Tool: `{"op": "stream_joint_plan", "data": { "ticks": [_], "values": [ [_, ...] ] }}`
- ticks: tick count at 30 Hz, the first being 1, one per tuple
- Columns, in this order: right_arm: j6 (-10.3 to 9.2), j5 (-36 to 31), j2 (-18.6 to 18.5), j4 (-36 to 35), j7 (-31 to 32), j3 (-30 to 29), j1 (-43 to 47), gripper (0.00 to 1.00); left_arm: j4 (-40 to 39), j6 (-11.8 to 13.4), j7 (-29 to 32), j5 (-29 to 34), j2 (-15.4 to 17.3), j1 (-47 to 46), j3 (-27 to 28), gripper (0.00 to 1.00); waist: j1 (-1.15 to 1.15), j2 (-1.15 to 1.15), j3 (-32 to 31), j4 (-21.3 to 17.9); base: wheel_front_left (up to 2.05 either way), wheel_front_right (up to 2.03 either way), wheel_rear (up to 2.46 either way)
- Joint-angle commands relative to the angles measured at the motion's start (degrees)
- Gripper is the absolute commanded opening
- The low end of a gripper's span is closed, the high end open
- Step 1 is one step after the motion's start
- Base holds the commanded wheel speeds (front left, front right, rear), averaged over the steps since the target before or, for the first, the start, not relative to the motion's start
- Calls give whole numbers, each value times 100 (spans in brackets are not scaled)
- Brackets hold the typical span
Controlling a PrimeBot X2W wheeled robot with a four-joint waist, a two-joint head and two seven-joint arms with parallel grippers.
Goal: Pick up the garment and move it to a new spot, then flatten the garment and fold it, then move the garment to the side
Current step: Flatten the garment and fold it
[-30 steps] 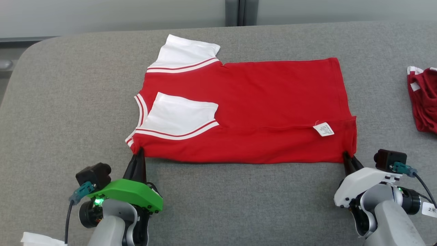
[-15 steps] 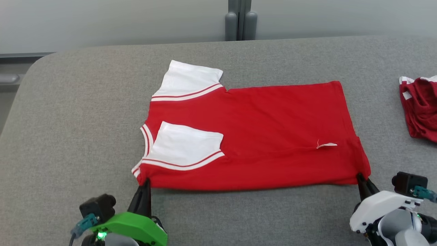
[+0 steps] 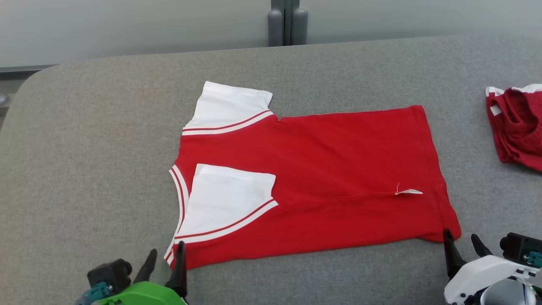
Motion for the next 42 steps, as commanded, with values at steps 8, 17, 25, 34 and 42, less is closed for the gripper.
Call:
{"op": "stream_joint_plan", "data": {
  "ticks": [8,17,25,34,42],
  "values": [
    [-9,-303,-18,-517,-73,-178,-270,100,-588,-96,561,448,1021,-945,198,100,0,0,148,-142,0,0,0],
    [-9,-521,-18,-698,97,381,-1306,100,-76,-804,1587,521,1389,-3568,-112,100,0,0,680,-468,0,0,0],
    [-9,-622,-15,-425,29,904,-2393,100,1330,-1413,2506,360,1599,-5361,-527,100,0,0,1371,-893,0,0,0],
    [-9,-617,-42,-127,-179,1282,-3268,100,2568,-1493,2773,244,1787,-6175,-576,100,0,0,2047,-1365,0,0,0],
    [-9,-573,-91,43,-334,1494,-3686,100,2942,-1512,3085,6,2020,-6377,-463,100,0,0,2382,-1672,0,0,0]
  ]
}}
